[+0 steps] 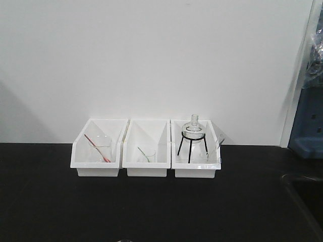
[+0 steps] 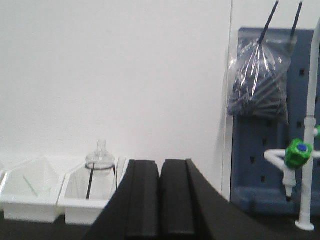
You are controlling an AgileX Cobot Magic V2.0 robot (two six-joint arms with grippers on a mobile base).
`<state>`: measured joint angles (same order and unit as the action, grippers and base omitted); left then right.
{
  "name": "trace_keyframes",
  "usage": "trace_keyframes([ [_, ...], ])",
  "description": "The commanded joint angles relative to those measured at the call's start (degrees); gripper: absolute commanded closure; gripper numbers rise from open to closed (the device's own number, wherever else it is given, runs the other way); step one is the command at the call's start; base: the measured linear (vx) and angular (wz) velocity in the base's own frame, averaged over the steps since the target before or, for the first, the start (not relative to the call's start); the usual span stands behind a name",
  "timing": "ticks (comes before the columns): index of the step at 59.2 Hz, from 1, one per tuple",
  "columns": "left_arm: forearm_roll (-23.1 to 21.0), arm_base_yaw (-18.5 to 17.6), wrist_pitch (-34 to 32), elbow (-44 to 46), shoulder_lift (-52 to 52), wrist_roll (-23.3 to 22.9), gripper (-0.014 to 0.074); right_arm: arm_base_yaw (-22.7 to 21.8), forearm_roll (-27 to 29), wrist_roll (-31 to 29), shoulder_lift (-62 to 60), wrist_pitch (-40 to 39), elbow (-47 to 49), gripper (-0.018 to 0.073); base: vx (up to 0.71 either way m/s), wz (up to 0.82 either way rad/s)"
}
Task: Pick beaker and place in left cabinet
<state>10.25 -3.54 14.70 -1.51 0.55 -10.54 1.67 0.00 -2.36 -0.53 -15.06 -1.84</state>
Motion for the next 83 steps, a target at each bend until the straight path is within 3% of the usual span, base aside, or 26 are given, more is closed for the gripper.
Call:
trace_keyframes([
  [1, -0.3, 0.0, -4.6, 0.5, 1.0, -0.2, 0.0593, 0.2, 0.4, -0.1, -0.2, -9.2, -0.1, 0.0568, 0.0, 0.0],
  [12, -0.3, 0.0, -4.6, 0.5, 1.0, -0.2, 0.0593, 0.2, 0.4, -1.2, 0.0, -15.0, 1.0, 0.0568, 0.0, 0.0],
  [24, -0.3, 0.0, -4.6, 0.5, 1.0, -0.2, 0.0593, 0.2, -0.8, -1.3, 10.6, 9.6, 14.5, 0.0568, 0.0, 0.0],
  [31, -0.3, 0.0, -4.6, 0.5, 1.0, -0.2, 0.0593, 0.2, -0.5, -1.4, 18.2, 12.5, 17.5, 0.0566, 0.0, 0.0],
  [50, -0.3, 0.0, -4.6, 0.5, 1.0, -0.2, 0.0593, 0.2, 1.2, -0.9, 33.9, 4.6, 17.4, 0.0512, 0.0, 0.0],
  [61, -0.3, 0.0, -4.6, 0.5, 1.0, -0.2, 0.0593, 0.2, 1.2, -0.9, 44.7, 3.2, 17.4, 0.0379, 0.0, 0.0],
  [68, -0.3, 0.0, -4.6, 0.5, 1.0, -0.2, 0.0593, 0.2, 1.2, -0.6, 54.1, 0.1, 17.4, 0.0238, 0.0, 0.0],
  [75, -0.3, 0.0, -4.6, 0.5, 1.0, -0.2, 0.0593, 0.2, 0.5, 1.6, 63.2, -10.8, 17.4, 0.0083, 0.0, 0.0],
  [83, -0.3, 0.0, -4.6, 0.5, 1.0, -0.2, 0.0593, 2.7, -10.9, 2.4, 72.8, -28.1, 17.5, -0.0056, 0.0, 0.0],
])
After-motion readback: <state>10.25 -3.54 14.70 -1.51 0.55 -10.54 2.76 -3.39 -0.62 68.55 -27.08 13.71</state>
